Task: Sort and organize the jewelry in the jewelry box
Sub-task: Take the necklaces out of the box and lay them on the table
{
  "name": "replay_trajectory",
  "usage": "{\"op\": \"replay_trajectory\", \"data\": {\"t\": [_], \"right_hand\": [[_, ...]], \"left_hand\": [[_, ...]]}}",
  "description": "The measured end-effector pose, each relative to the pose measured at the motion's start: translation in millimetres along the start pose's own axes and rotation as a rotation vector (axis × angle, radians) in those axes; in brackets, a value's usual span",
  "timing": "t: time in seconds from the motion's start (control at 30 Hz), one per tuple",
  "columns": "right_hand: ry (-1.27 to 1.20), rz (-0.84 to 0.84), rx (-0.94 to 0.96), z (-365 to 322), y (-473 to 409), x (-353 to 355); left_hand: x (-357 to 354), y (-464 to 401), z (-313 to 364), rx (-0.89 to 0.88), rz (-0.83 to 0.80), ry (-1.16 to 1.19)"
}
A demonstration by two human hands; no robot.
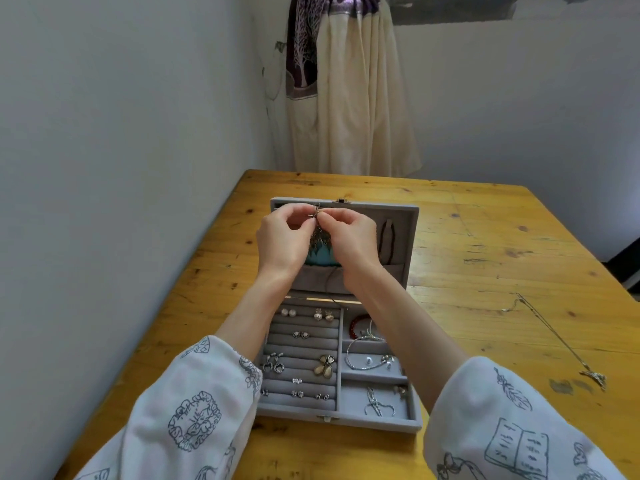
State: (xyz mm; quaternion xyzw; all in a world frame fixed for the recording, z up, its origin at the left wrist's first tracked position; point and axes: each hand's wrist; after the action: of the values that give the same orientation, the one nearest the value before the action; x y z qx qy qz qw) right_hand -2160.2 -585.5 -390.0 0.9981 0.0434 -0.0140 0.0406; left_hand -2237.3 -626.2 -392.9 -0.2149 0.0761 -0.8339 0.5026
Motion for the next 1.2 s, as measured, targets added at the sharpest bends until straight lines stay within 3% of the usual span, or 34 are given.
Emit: {"op": "replay_trajectory", "data": {"t": [0.13,0.27,0.43,0.63,0.77,1.2], "right_hand": [[0.179,-0.057,0.211,-5,11,15],[0.246,-0.086,0.262,-6,35,37],[0.208,-0.085,0.113,13,81,84],[0.280,-0.244,-0.175,56,136,133],[0.328,-0.289,-0.338,78,147,144],[0.254,-0.179,-0.302,93,121,126]], "left_hand": [[19,10,6,0.008,-0.107,0.024],[40,30,13,0.061,-0.202,0.021],[74,78,6,0.265,-0.456,-0.007],[108,142,-32,0.552,-0.664,-0.004],[113,166,-49,0.583,-0.646,-0.044],[81,150,-69,0.468,-0.425,-0.044]]}}
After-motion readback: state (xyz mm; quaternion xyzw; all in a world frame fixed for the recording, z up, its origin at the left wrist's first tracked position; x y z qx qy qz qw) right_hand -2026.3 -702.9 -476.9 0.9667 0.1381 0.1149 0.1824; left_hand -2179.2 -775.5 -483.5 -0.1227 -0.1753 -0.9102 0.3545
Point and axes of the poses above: each hand's wrist, its own y-axis away from the middle knuckle, its own x-axis out of the back of the hand, z = x × y, and after that the axes turned 14 degrees about z, right-handed
